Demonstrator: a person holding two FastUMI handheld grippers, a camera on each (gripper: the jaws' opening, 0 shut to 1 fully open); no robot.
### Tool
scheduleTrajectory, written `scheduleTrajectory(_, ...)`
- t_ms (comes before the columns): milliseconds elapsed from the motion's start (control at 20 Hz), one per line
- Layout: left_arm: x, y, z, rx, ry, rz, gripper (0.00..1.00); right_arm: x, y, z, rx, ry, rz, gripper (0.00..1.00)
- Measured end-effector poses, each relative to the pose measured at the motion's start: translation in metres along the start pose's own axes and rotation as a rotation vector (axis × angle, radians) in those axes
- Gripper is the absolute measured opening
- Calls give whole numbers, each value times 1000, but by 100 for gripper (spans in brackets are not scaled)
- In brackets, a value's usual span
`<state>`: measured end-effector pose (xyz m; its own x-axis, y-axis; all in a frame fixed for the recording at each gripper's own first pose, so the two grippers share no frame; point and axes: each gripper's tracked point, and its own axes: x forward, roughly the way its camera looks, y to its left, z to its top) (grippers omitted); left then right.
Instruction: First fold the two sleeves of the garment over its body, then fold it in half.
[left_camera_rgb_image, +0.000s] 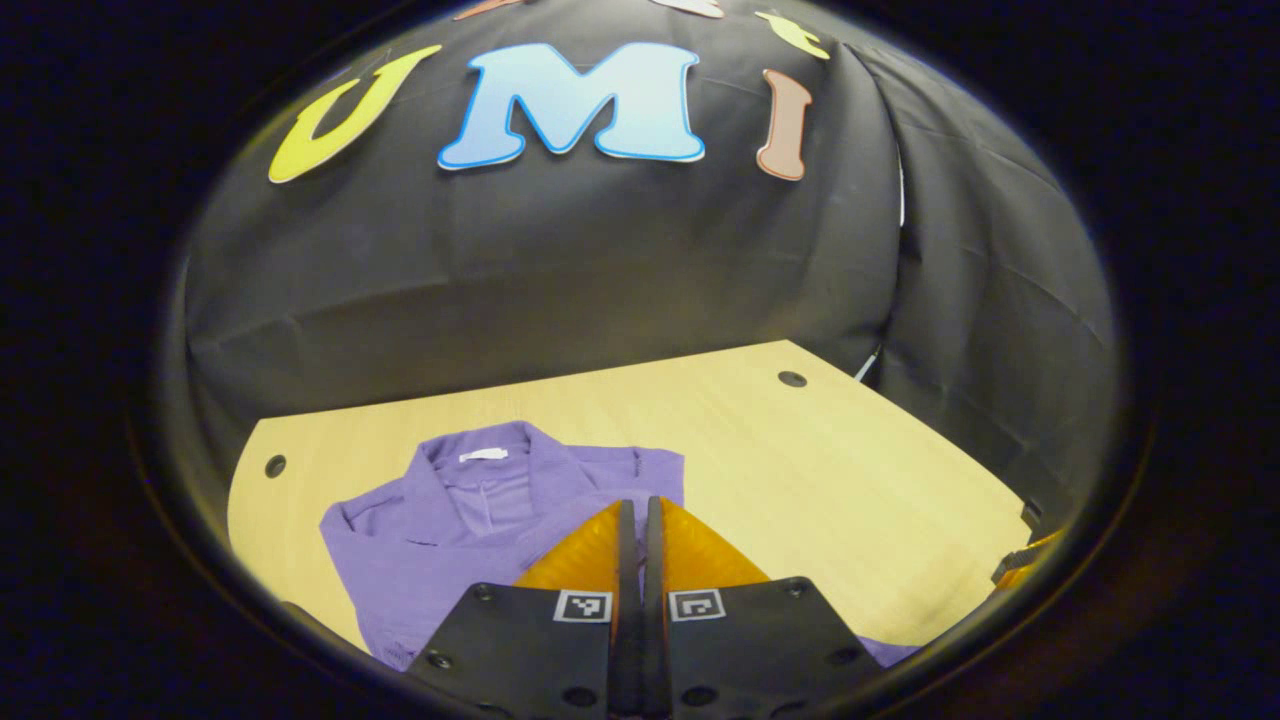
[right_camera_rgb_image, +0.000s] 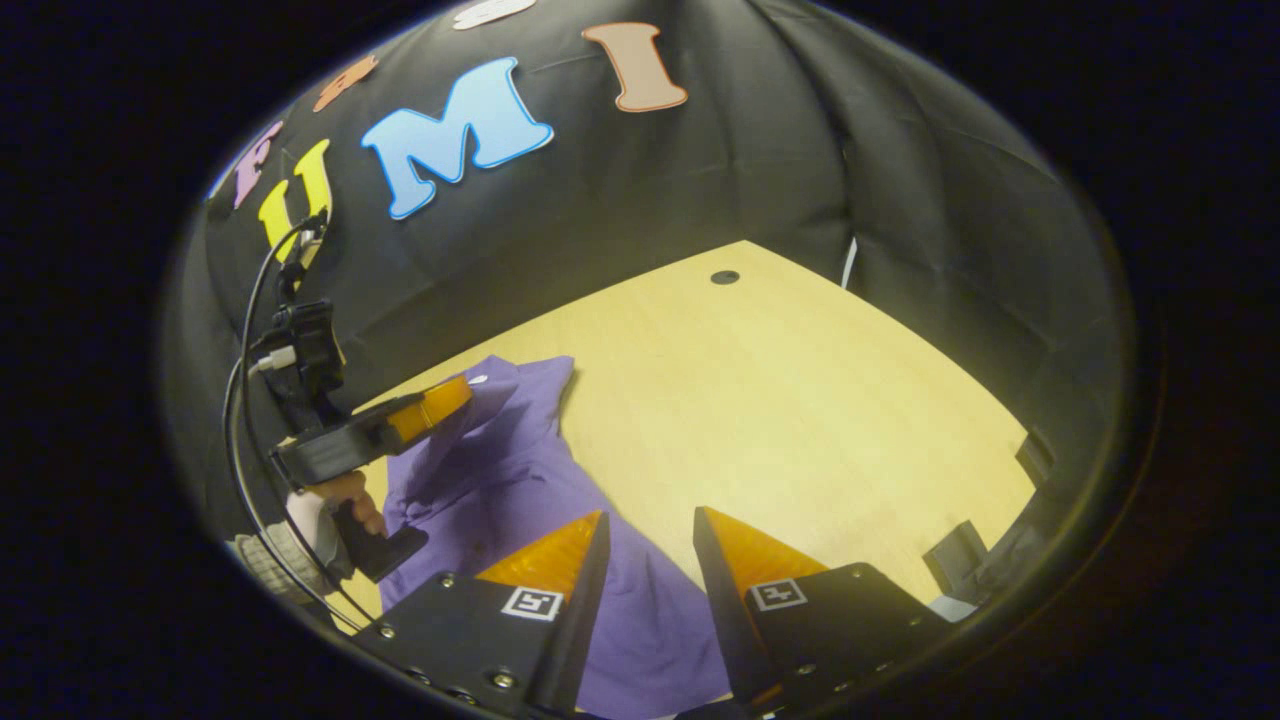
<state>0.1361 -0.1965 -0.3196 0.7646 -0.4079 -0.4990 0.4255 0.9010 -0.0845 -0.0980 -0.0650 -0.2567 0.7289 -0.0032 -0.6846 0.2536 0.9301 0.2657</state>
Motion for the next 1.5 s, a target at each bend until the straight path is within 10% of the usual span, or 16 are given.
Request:
scheduleTrajectory(350,22,13,-10,-14,36,65,12,1,-10,5,1,2,11,53)
scheduleTrajectory(550,13,17,-8,20,33,78,100,9,-6,0,-17,22,33,53)
scheduleTrajectory(1500,-171,113,-130,26,176,252,100,43,44,-78,-243,245,181,53)
